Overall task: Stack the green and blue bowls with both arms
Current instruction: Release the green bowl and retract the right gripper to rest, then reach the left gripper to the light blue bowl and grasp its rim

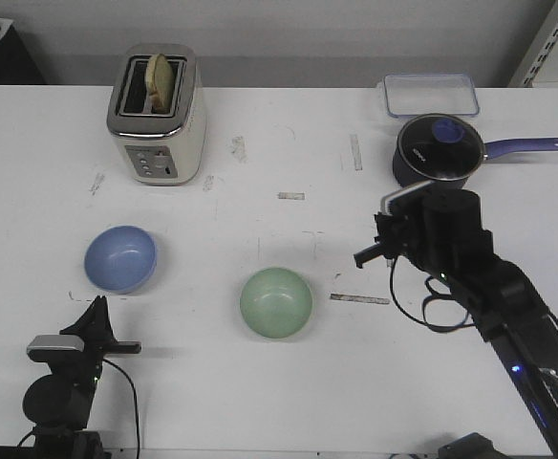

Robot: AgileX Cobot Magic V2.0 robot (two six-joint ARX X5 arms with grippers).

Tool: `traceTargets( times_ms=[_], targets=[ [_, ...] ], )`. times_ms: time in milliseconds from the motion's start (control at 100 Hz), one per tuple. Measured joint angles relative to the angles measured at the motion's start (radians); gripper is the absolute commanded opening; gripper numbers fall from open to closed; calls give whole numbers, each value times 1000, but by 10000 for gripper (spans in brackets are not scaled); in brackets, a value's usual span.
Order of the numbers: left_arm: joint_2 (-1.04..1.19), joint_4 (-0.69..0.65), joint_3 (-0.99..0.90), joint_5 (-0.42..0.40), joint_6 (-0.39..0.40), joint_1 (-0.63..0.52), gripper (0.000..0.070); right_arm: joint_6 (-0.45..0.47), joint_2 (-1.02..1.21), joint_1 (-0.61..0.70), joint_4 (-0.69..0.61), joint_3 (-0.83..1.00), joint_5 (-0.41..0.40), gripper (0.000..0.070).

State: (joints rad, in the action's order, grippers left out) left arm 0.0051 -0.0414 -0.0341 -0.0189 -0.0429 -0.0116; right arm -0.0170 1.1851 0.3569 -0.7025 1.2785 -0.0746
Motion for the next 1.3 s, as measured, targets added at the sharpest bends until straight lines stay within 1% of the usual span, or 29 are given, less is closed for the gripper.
traceTargets(
  times_ms=[90,250,330,460,530,570,700,770,840,870,990,1040,1130,1170,1190,1230,1300],
  targets=[
    [0,0,0,0,0,0,1,-5,-98,-39,43,-120,25,5],
    [0,-3,0,0,0,0,1,-6,-293,-95,155,-399,75,5],
    [0,-15,0,0,0,0,1,-6,-394,-108,204,-529,76,5],
    [0,-101,0,0,0,0,1,-6,-537,-116,246,-686,76,5],
    [0,-169,-3,-1,-10,0,1,-6,-595,-116,244,-730,76,5],
    [0,-181,-16,-2,-21,0,1,-6,-617,-116,243,-742,76,5],
    [32,-119,-156,-5,-35,0,1,-6,-657,-116,244,-743,76,5],
    [74,-46,-282,-5,-39,0,3,-6,-663,-116,245,-743,76,5],
    [139,56,-432,-5,-42,0,10,-6,-664,-116,245,-743,76,5],
    [175,104,-500,-5,-44,0,28,-6,-664,-116,245,-743,76,5],
    [341,303,-779,-5,-45,0,171,-6,-664,-116,245,-743,76,5],
    [415,376,-886,-5,-42,0,270,-6,-664,-116,245,-743,76,5],
    [547,490,-1050,-5,-42,0,499,-6,-664,-116,245,-743,76,5],
    [603,538,-1108,-5,-45,0,568,-6,-664,-116,245,-743,76,5],
    [630,560,-1132,-5,-47,0,590,-6,-664,-116,245,-743,76,5],
    [681,602,-1171,-5,-54,0,611,-6,-664,-116,245,-743,76,5],
    [756,657,-1199,-5,-62,3,611,-6,-664,-116,245,-743,76,5]
  ],
)
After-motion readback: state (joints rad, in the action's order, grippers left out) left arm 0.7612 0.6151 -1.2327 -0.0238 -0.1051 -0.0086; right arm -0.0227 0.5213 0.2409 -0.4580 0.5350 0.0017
